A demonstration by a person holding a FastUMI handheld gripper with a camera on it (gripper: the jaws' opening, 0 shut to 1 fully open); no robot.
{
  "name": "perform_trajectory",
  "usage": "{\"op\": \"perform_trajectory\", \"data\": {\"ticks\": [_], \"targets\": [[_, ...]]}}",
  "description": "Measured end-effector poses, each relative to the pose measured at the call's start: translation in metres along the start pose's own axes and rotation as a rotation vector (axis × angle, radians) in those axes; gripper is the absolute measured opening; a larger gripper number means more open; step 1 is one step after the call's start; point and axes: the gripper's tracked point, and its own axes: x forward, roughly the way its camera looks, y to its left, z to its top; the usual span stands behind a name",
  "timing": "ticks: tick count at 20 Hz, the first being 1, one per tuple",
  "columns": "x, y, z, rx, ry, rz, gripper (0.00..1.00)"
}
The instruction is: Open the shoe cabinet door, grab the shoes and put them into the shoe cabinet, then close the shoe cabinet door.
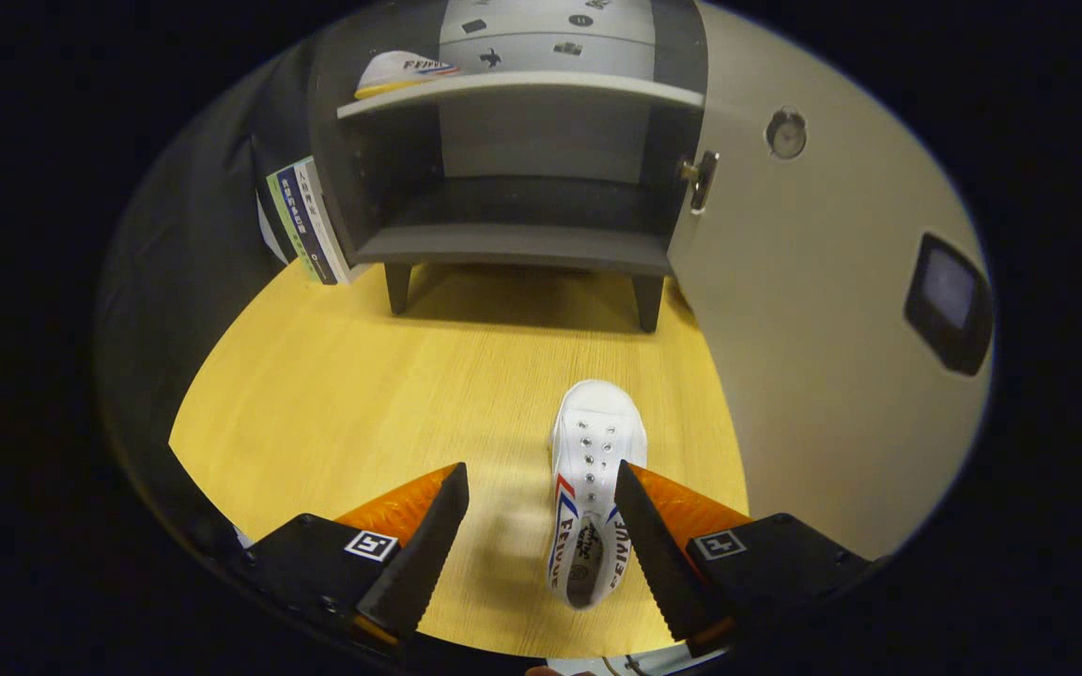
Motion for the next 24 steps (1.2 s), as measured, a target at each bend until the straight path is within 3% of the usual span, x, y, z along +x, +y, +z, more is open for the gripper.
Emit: {"op": "perform_trajectory", "data": {"ticks": [5, 9, 12, 18, 19, 21, 23, 24], "targets": [[0.050, 0.002, -0.030, -0.043, 0.133, 0.022, 0.98], [0.063, -0.005, -0.037, -0.079, 0.153, -0.022, 0.94], [0.063, -0.017, -0.036, -0.104, 0.145, -0.045, 0.71], [0.065, -0.022, -0.038, -0.129, 0.175, -0.088, 0.36], [0.063, -0.022, -0.038, -0.127, 0.180, -0.086, 0.36], [0.062, -0.023, -0.038, -0.116, 0.191, -0.071, 0.24], [0.064, -0.018, -0.036, -0.064, 0.187, -0.031, 0.24], [0.049, -0.018, -0.037, -0.019, 0.209, -0.038, 0.09]]}}
